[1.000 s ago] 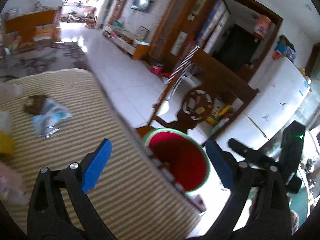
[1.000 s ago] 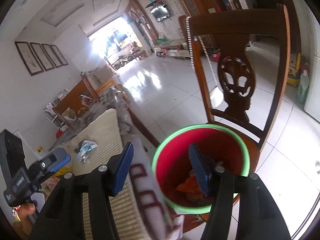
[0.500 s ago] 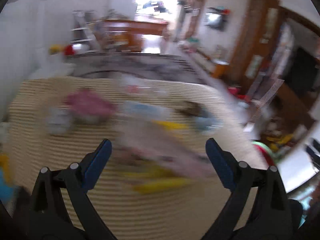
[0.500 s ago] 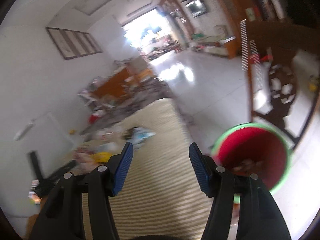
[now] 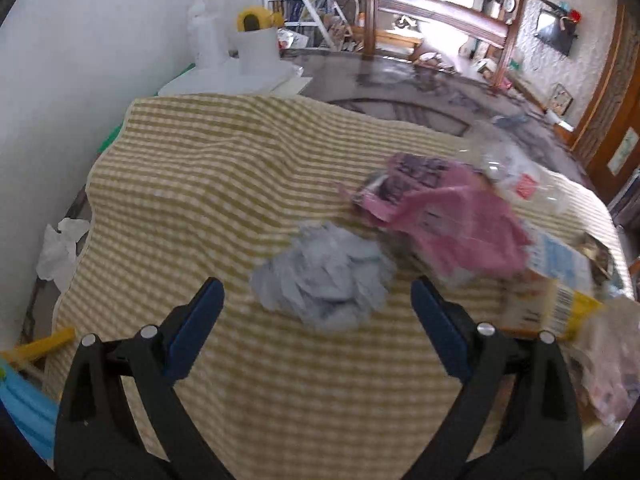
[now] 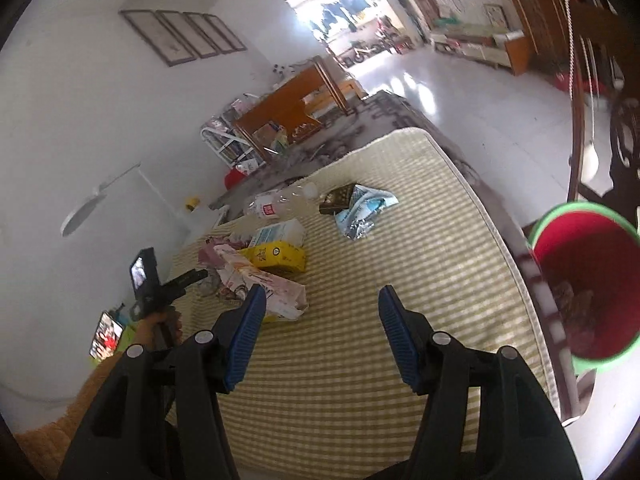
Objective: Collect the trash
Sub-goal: 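Grasp the crumpled grey paper ball on the bed with the left tool, then grasp the pink snack wrapper with the right tool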
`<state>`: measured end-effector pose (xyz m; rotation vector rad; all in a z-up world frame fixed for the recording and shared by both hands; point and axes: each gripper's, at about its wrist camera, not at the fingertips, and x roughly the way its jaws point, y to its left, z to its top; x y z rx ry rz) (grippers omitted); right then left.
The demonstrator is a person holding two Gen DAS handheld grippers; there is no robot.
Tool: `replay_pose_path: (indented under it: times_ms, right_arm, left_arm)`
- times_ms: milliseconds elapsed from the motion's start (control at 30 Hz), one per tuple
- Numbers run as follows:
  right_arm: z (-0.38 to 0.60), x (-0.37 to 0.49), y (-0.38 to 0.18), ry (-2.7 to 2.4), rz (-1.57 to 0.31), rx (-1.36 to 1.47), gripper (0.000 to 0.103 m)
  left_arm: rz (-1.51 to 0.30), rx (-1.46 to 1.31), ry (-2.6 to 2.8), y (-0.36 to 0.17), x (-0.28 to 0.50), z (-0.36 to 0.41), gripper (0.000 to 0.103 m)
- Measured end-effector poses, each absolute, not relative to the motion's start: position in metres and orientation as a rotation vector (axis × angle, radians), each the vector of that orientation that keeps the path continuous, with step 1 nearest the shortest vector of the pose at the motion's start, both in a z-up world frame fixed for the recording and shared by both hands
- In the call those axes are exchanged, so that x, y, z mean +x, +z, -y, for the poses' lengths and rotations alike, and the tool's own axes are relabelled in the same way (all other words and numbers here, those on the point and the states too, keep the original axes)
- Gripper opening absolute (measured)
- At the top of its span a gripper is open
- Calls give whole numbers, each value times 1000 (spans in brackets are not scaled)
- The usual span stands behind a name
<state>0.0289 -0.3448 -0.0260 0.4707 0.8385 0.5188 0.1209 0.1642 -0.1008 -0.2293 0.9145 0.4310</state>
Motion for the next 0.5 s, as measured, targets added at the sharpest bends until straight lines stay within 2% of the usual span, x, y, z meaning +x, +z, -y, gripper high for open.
replay_pose_path:
  times_ms: [33,100,133,167,200,300,500]
  right_arm:
    - [344,29,-27,519,-842,464,58]
    - [340,31,-27,520,-853,450,58]
    - [337,33,-28,519,-862,440,58]
    - [335,33,-28,518,-868,433,58]
    - [333,34,-29,517,-873,426,58]
    - [330,33,-28,509,-875,403,58]
    - [320,39,-30,502,-921,359,58]
  left_arm:
    - [-921,-231,435,-106,123,-169,92]
    - [-939,-229,424,-115,127,-170,83]
    - [-949,-231,407,-119,128,-172,76]
    - [-961,-228,398,-121,129,-172,59]
    - [-964,-218,391,-121,128,-171,53]
    - [-958,-250,364,-114,123,-172,48]
    - [-869,-394,305,-75,79,-162,48]
